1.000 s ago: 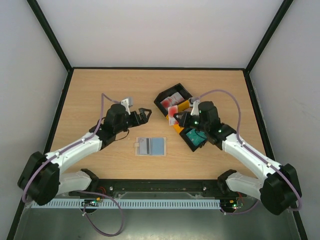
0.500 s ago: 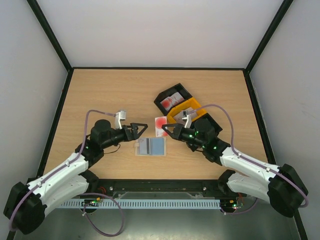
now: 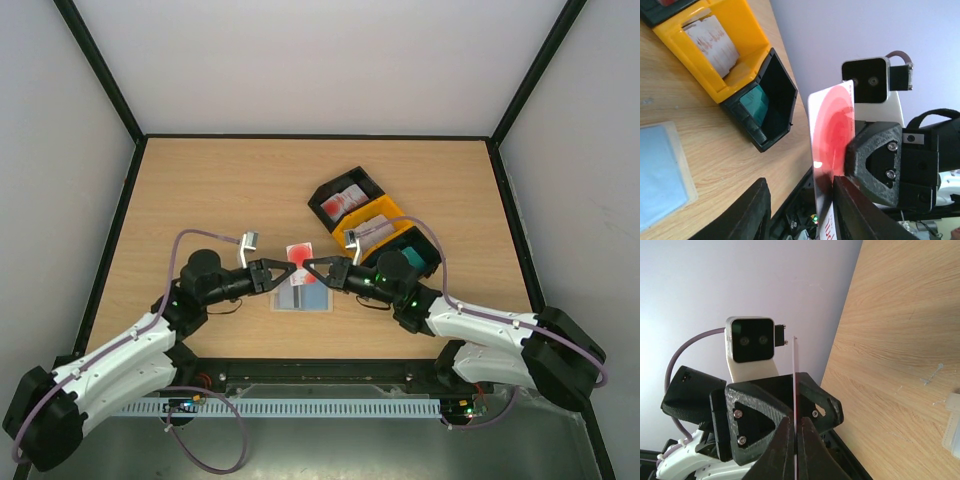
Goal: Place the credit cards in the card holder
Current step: Insert the credit card into the card holder.
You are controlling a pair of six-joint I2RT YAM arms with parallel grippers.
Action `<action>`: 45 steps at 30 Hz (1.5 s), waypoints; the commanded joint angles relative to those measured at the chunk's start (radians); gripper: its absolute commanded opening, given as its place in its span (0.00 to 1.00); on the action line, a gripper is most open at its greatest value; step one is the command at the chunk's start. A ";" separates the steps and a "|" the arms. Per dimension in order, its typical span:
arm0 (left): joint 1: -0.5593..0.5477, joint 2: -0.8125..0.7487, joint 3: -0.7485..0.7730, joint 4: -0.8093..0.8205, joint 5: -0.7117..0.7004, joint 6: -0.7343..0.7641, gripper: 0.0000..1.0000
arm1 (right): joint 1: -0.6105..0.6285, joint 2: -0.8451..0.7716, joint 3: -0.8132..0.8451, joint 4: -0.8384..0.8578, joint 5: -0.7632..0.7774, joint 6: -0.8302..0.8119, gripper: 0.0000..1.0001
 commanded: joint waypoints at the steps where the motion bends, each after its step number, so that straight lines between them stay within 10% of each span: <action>1: -0.008 0.002 -0.015 0.037 0.023 -0.011 0.32 | 0.009 -0.011 -0.022 0.102 0.043 0.024 0.02; 12: -0.013 0.038 -0.018 0.109 0.060 -0.025 0.22 | 0.009 -0.008 -0.037 0.102 0.036 0.018 0.02; 16: -0.014 0.042 0.028 -0.200 -0.151 0.102 0.46 | 0.009 -0.054 -0.045 -0.065 0.177 -0.059 0.02; 21: -0.014 0.086 -0.024 -0.241 -0.202 0.142 0.50 | 0.009 -0.053 -0.081 -0.211 0.326 -0.112 0.02; 33: -0.038 0.366 -0.055 -0.156 -0.204 0.201 0.37 | 0.009 0.193 -0.130 -0.016 0.249 -0.113 0.02; 45: -0.037 0.457 0.032 -0.402 -0.375 0.287 0.25 | 0.024 0.460 -0.038 0.186 0.163 -0.097 0.02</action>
